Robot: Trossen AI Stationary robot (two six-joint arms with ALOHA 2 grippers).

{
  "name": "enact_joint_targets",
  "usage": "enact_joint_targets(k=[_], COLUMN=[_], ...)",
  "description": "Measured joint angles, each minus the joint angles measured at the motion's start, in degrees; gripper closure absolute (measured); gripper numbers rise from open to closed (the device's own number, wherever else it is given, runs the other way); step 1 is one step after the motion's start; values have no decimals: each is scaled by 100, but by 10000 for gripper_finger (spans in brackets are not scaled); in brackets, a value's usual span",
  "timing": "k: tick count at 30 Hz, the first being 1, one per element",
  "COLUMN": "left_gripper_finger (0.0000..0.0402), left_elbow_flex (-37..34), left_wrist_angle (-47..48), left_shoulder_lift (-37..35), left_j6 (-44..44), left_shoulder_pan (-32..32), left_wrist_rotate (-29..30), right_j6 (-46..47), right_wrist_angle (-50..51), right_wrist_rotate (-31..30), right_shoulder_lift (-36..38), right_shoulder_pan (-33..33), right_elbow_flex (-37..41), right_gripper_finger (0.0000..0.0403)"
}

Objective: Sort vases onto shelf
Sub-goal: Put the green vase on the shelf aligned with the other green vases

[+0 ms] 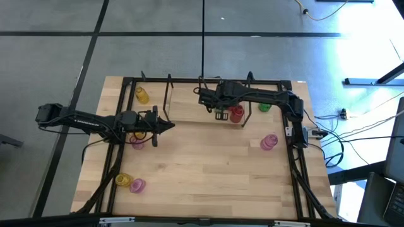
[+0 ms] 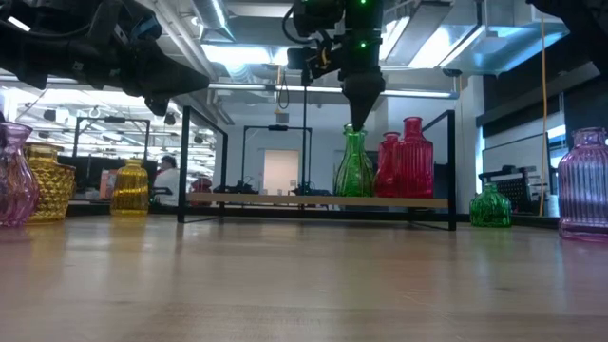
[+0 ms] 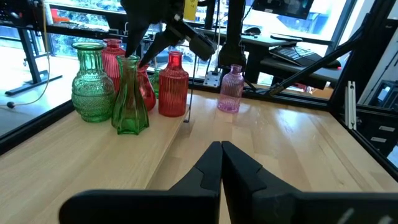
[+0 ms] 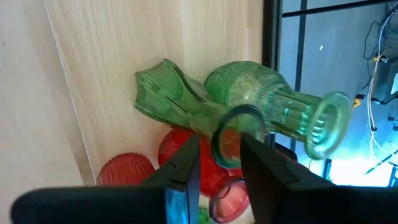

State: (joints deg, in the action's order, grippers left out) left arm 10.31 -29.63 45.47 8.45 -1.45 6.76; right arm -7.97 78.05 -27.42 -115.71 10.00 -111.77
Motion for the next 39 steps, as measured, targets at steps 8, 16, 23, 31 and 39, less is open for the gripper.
enact_joint_targets(k=[8,16,23,31,39], left_gripper_finger=[400,400,400,400,400], left_elbow_flex=[0,0,0,0,0], left_wrist_angle=[-1,-2,0,2,4], left_shoulder_lift=[-2,-2,-1,-1,0], left_j6=[0,0,20,22,20], left_shoulder_pan=[0,-2,-2,-1,-2], left_wrist_rotate=[-2,-1,-2,-26,-26], right_j6=[113,663,1203,2017,2391], right_wrist_angle=[-13,279,513,1116,1191], right_wrist_rotate=[328,815,903,455,350], right_shoulder_lift=[509,1230,1877,2370,3113], right_shoulder_pan=[-156,-352,-402,-396,-17], right_elbow_flex=[-2,-2,-2,213,1192], right_gripper_finger=[305,306,302,233,175])
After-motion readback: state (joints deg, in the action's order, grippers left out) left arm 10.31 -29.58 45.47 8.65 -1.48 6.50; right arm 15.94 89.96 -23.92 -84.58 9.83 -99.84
